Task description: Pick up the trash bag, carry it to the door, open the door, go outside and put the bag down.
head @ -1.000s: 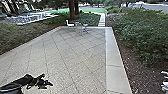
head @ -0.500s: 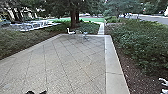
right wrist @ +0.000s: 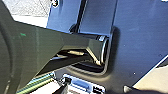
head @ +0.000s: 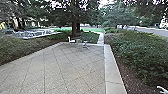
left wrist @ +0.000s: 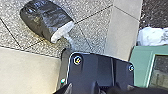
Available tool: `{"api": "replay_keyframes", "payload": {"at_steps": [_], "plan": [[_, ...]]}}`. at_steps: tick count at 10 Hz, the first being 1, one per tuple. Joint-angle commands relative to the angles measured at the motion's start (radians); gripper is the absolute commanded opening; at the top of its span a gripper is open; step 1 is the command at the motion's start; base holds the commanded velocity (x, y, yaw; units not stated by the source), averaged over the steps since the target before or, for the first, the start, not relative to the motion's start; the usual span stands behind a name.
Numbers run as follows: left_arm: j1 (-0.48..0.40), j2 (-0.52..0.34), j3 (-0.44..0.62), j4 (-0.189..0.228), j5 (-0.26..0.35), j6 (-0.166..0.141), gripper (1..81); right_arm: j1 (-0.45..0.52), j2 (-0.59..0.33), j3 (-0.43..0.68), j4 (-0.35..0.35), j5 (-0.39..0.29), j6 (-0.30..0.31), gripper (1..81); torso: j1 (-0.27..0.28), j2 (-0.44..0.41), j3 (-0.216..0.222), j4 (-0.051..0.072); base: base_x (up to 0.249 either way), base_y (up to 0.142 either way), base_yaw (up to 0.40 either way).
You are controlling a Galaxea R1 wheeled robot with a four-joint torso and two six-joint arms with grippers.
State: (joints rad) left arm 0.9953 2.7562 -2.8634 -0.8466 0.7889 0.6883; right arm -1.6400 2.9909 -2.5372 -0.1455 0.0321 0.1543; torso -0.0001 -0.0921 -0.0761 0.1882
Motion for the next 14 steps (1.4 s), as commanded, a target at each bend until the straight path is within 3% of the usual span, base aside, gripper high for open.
{"api": "replay_keyframes", "payload": {"at_steps": [1, 3, 4, 5, 6, 7, 8, 9, 11, 12, 14], "plan": [[0.091, 0.100, -0.021, 0.132, -0.097, 0.034, 81.1, 0.050, 0.018, 0.012, 0.000, -0.054, -0.001, 81.1, 0.000, 0.000, 0.000, 0.000, 0.000, 0.000, 0.000], [0.185, 0.145, -0.016, 0.179, -0.172, 0.034, 81.1, 0.053, 0.018, 0.011, 0.001, -0.054, 0.002, 81.1, 0.000, 0.000, -0.001, -0.101, 0.000, 0.000, 0.000], [0.228, 0.168, -0.016, 0.208, -0.213, 0.034, 81.1, 0.054, 0.018, 0.011, 0.001, -0.054, 0.002, 81.1, 0.000, 0.000, -0.001, -0.116, 0.000, 0.000, 0.000], [0.263, 0.183, -0.016, 0.228, -0.254, 0.034, 81.1, 0.054, 0.019, 0.011, 0.001, -0.054, 0.002, 81.1, 0.000, -0.001, -0.001, -0.145, 0.000, 0.000, 0.000], [0.286, 0.197, -0.016, 0.238, -0.283, 0.034, 81.1, 0.056, 0.021, 0.009, 0.001, -0.054, 0.002, 81.1, 0.000, -0.001, -0.001, -0.146, 0.000, 0.000, 0.000], [0.311, 0.208, -0.016, 0.239, -0.316, 0.033, 81.1, 0.056, 0.024, 0.009, 0.000, -0.054, 0.002, 81.1, 0.000, -0.001, -0.001, -0.118, 0.000, 0.000, 0.000], [0.341, 0.220, -0.016, 0.239, -0.362, 0.033, 81.1, 0.056, 0.026, 0.008, 0.000, -0.054, 0.002, 81.1, 0.000, -0.001, -0.001, -0.144, 0.000, 0.000, 0.000], [0.375, 0.238, -0.014, 0.242, -0.436, 0.034, 81.1, 0.056, 0.027, 0.003, 0.000, -0.054, 0.002, 81.1, 0.000, -0.001, -0.001, -0.159, 0.000, 0.000, 0.000], [0.418, 0.266, -0.014, 0.244, -0.531, 0.034, 81.1, 0.056, 0.047, -0.024, -0.003, -0.054, -0.005, 81.1, 0.000, -0.001, 0.000, -0.159, 0.000, 0.000, 0.000], [0.432, 0.278, -0.014, 0.242, -0.612, 0.033, 81.1, 0.048, 0.065, -0.050, -0.008, -0.052, -0.010, 81.1, 0.000, -0.002, 0.000, -0.159, 0.000, 0.000, 0.000], [0.434, 0.291, -0.014, 0.233, -0.651, 0.031, 81.1, 0.056, 0.085, -0.079, -0.009, -0.052, -0.010, 81.1, 0.000, -0.002, 0.000, -0.159, 0.000, 0.000, 0.000]]}}
